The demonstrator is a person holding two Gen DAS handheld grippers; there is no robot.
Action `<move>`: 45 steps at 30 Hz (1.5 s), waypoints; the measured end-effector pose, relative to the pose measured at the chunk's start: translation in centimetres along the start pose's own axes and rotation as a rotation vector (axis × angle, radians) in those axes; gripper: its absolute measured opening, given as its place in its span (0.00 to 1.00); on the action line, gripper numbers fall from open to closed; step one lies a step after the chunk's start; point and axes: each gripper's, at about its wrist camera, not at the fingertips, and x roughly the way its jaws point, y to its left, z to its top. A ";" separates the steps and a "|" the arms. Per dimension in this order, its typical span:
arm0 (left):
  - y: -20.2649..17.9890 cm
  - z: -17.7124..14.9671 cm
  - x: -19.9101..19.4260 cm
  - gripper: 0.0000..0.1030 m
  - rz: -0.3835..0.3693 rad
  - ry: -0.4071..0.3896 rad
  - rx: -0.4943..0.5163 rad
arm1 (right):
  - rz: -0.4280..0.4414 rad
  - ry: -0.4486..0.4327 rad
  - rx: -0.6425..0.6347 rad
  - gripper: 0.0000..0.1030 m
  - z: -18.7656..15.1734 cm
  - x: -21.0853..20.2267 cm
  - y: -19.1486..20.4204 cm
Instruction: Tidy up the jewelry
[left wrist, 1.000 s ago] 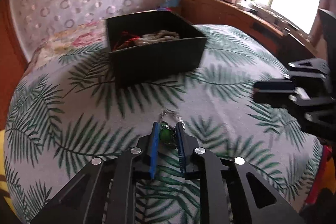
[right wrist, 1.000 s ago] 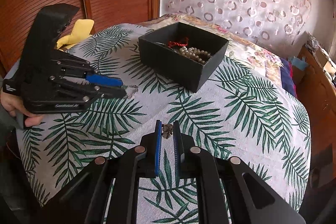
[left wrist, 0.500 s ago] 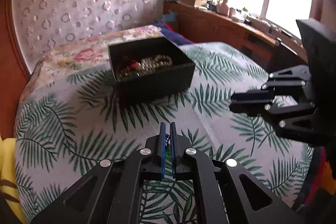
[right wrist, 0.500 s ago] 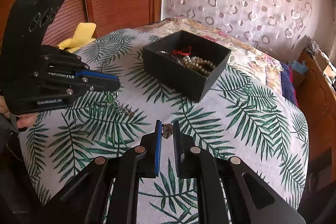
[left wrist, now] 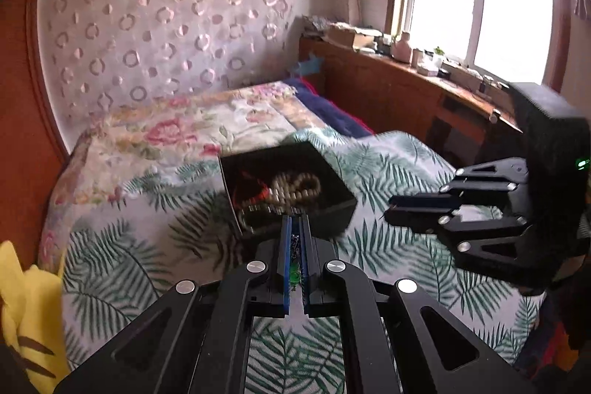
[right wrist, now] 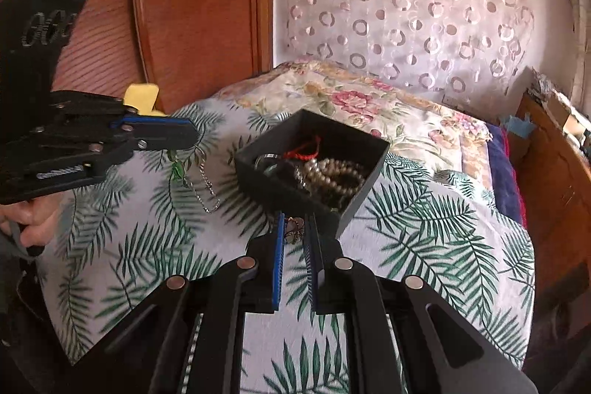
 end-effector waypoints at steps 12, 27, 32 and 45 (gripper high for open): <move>1.0 4.3 1.7 0.03 0.051 -0.029 -0.006 | 0.001 -0.003 0.059 0.12 3.1 3.7 -2.1; 2.5 4.2 7.0 0.03 0.046 0.030 -0.032 | 0.039 0.033 0.125 0.27 2.2 6.3 -4.3; 2.5 4.3 7.0 0.17 0.058 0.021 -0.041 | 0.026 0.008 0.146 0.30 2.2 5.5 -4.8; 0.5 1.0 0.4 0.93 0.193 -0.094 -0.050 | -0.049 -0.157 0.186 0.49 0.9 -2.4 -3.0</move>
